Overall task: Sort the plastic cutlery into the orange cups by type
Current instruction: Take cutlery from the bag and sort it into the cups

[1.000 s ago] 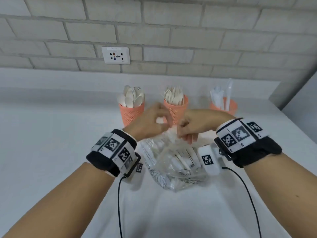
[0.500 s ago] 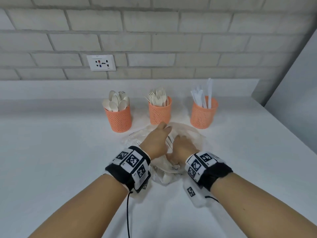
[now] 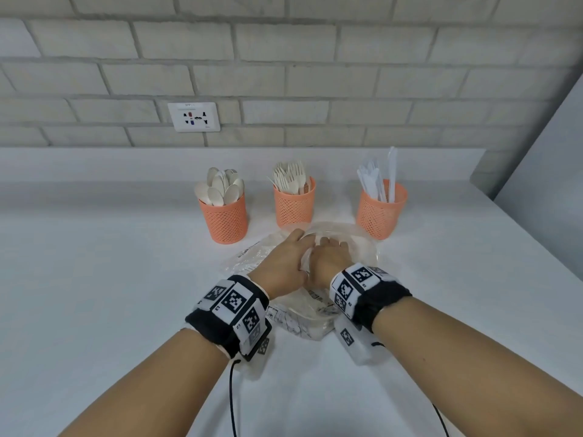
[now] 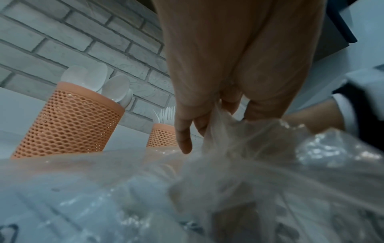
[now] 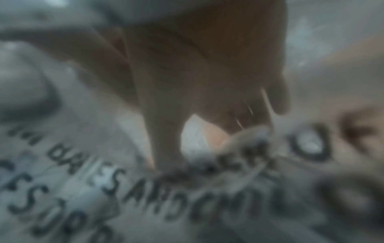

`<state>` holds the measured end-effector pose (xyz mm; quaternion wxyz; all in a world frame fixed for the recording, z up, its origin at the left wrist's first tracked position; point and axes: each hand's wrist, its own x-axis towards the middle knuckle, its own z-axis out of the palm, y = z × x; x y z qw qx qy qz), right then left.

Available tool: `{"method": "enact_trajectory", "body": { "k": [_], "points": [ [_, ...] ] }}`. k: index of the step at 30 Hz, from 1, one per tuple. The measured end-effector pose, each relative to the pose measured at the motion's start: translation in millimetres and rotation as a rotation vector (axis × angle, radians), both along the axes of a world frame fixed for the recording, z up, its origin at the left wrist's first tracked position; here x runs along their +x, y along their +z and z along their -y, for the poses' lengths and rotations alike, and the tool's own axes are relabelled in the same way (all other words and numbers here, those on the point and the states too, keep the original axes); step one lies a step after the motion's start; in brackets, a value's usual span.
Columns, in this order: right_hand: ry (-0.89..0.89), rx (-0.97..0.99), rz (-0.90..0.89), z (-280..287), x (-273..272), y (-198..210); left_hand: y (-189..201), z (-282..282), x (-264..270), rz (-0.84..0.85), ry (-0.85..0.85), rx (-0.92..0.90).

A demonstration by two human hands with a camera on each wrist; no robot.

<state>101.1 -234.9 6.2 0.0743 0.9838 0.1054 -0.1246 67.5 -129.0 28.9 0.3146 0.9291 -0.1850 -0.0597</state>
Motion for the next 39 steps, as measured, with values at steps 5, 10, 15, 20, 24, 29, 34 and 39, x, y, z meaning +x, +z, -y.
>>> {"method": "enact_trajectory", "body": {
  "k": [5,10,15,20,24,29,34,39],
  "points": [
    [-0.118,0.124,-0.055,-4.2,3.2,-1.4,0.0,-4.9,-1.1,0.022,-0.009,-0.037],
    [-0.099,0.355,0.056,7.4,-7.2,-3.6,1.4,-8.2,-1.3,0.040,0.021,-0.019],
    [0.000,0.328,-0.027,18.0,-15.7,-3.3,-1.3,-9.0,-2.4,0.132,0.103,-0.006],
    [0.008,0.284,-0.046,19.9,-20.0,-3.5,4.3,-8.1,-2.3,0.237,0.162,0.090],
    [-0.038,0.331,-0.073,18.2,-19.8,4.4,9.2,-7.9,-6.5,0.231,0.131,0.181],
    [-0.084,0.383,-0.188,11.4,-8.8,10.0,14.5,1.9,-19.5,0.056,-0.030,0.275],
    [-0.157,0.511,-0.181,21.3,-8.1,13.8,7.0,-8.0,-25.6,-0.025,-0.069,0.388],
    [-0.208,0.553,-0.314,23.9,-8.2,21.9,-2.8,-8.2,-33.8,0.011,-0.073,0.391]
  ]
}}
